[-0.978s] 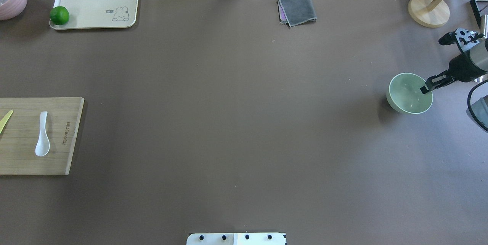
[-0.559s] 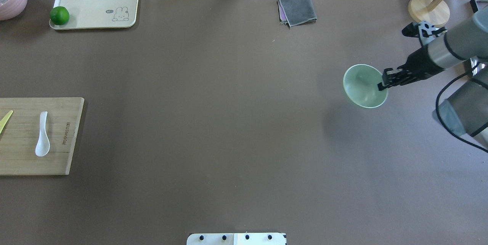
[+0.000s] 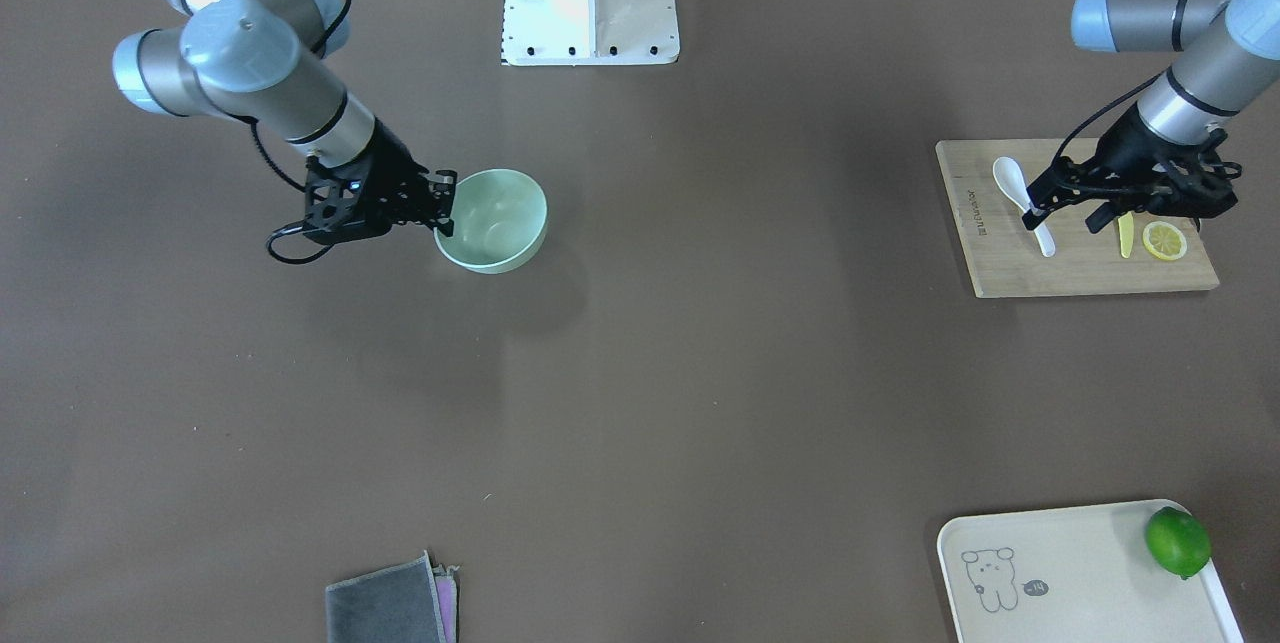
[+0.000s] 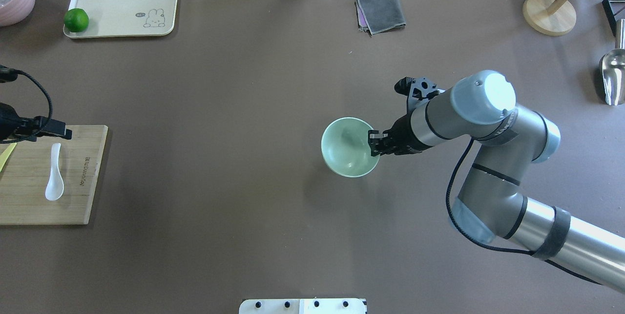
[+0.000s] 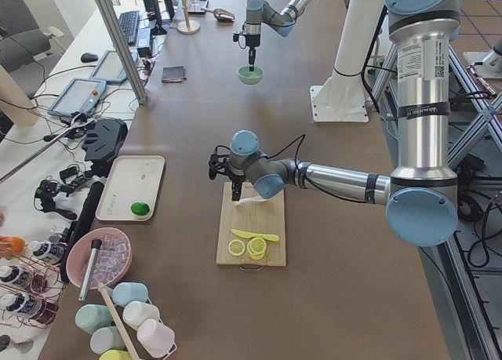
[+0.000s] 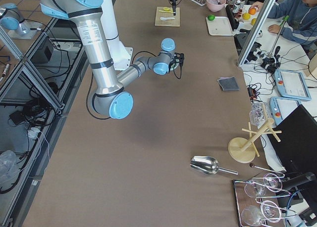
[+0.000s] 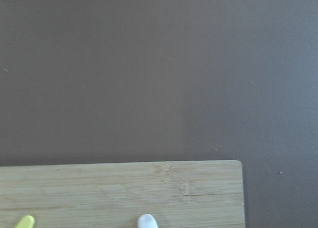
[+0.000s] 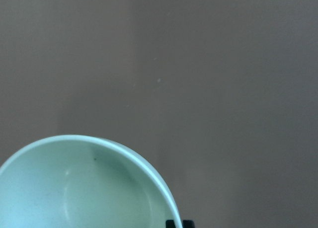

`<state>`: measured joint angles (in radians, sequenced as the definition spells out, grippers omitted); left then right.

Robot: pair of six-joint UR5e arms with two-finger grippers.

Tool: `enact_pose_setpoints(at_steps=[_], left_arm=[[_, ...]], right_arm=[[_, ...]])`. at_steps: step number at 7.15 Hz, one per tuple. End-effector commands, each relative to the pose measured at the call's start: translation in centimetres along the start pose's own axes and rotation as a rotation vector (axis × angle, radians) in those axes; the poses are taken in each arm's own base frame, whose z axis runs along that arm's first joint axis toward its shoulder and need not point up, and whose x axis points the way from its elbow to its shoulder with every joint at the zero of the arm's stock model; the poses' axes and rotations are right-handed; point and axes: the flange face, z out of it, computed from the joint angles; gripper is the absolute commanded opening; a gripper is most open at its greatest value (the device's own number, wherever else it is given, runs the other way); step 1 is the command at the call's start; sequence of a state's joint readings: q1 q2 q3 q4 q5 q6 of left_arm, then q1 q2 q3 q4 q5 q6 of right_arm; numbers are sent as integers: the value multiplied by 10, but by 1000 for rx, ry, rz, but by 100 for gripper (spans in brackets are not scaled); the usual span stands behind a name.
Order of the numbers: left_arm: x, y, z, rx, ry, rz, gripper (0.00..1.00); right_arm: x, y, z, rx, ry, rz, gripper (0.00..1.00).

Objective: Place spoon in bowl
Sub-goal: 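Slide the bowl centerward with right gripper while left gripper grasps white spoon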

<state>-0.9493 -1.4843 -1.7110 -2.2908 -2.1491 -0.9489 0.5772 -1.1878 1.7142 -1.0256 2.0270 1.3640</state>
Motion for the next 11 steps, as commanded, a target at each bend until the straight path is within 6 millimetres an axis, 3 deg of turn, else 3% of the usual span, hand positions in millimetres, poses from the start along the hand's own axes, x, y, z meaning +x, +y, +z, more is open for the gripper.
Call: enact_pose_setpoints(at_steps=[1,2,5,6,7,8,10,11], left_arm=[[-2,12,38,-22,-61,5,86],[-7,15,42,-30,-71,-3,82],[-5,14,42,-45,-77,-11,66],[-7,15,42,-45,-80,-14,40],[-8,16,41,-48,-79,-16,18],[-4,16,38,-45,-72,-12,0],[9,20,22,-76,-14,-2,0],[28,15,14,-70,20,15,0]], right_arm=[[-37,30,20,-6,-5,19,0],[-49,38,26,0,5,20,0],[-56,42,28,-5,2,16,0],[-56,43,29,-5,2,15,0],[-59,41,29,3,1,15,71],[-68,41,34,81,49,18,100],[-80,48,35,93,43,8,100],[-82,48,30,95,34,6,100]])
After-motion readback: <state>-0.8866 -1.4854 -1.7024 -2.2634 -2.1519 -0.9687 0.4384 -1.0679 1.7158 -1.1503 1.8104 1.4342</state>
